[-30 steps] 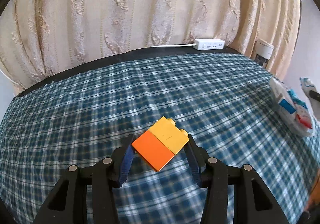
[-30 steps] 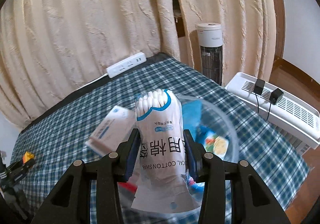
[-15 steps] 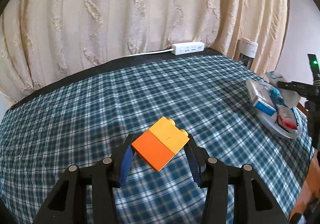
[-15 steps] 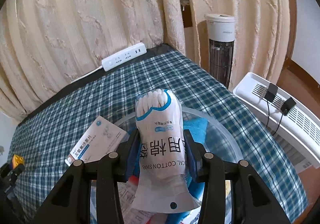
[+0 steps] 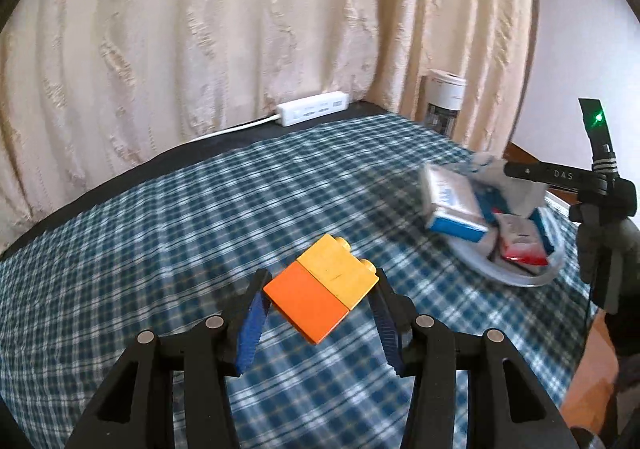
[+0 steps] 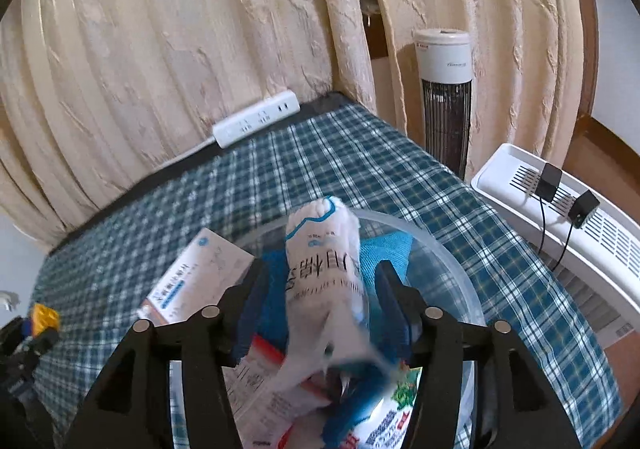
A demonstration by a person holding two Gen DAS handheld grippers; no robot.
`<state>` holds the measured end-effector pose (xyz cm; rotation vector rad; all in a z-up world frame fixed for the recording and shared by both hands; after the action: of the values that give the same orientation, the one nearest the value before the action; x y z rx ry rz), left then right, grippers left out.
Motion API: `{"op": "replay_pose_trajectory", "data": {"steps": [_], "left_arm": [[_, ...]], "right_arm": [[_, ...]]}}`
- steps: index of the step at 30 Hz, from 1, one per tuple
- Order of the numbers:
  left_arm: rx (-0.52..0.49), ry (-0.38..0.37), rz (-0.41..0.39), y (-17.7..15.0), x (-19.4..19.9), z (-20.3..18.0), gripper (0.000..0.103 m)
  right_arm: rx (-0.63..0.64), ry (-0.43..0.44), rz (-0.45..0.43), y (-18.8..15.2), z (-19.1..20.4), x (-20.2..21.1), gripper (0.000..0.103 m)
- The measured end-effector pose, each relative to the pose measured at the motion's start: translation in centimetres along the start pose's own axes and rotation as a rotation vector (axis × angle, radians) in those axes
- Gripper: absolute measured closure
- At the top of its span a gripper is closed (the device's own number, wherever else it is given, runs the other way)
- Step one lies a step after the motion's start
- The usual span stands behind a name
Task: Organize objects
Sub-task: 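Carry the swab bag into the clear bowl and open the right tool while the left tool holds the block, then lower the orange-yellow block into the clear bowl and open the left tool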
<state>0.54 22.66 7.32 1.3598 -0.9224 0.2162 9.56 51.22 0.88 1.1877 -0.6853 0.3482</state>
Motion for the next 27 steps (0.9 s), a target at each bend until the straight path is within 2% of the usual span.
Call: {"op": "replay_pose_trajectory", "data": {"steps": [15, 20, 27], "left_arm": [[-0.115, -0.159, 0.025, 3.2, -3.3, -10.0, 0.051], [-0.147, -0.203, 0.042, 4.1, -5.1, -12.8, 0.051], [-0.198, -0.230, 0.060, 4.8, -7.3, -16.0, 0.051]], "right_arm": [[-0.074, -0.011, -0.135, -4.1, -2.4, 7.5, 0.046], [-0.096, -0.025, -0.142, -5.4, -3.4, 8.7, 0.044], [-0.127, -0.041, -0.131, -6.8, -4.6, 8.8, 0.044]]}}
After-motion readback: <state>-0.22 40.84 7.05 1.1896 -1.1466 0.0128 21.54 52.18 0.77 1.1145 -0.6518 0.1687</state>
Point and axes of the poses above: each gripper's, at about its wrist camera, not at the fingertips, and x roughly against the way its jaws point, z to its left, y to its top, the point moved 2 cm from there along -x, roughly the way its jaws point, and after that the axes turned 4 degrees about x, right-handed, at the moved point
